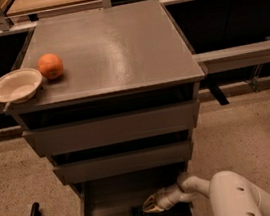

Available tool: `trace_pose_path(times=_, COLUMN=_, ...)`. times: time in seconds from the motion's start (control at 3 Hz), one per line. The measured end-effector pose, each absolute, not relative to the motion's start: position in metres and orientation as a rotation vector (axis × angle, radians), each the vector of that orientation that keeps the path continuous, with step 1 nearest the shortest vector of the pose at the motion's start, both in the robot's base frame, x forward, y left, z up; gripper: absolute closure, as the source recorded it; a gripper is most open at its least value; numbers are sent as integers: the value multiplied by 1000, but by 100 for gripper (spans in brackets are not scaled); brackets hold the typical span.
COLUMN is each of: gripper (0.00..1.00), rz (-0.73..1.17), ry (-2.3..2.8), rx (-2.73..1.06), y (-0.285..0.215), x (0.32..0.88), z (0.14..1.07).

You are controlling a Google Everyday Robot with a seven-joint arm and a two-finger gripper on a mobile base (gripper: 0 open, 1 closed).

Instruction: Pick rxbar blueberry from bottom drawer and place on counter

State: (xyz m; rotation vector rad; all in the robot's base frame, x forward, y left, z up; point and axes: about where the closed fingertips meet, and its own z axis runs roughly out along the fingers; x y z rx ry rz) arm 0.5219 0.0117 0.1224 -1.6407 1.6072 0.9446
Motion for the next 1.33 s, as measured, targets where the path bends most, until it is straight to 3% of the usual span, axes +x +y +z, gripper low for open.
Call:
trace_pose_path(times=0.33, gripper=35, rz=938, ry=1602, rx=-1640, y=11, x=522, z=127)
trace_pose_path(times=0.67, gripper=2, rz=934, ry=1598, rx=-1645, y=11, x=521, z=130)
trace_pose_path(times=1.33, gripper=20, rz=954, ry=1610, rx=-1621, y=9, x=521, z=119)
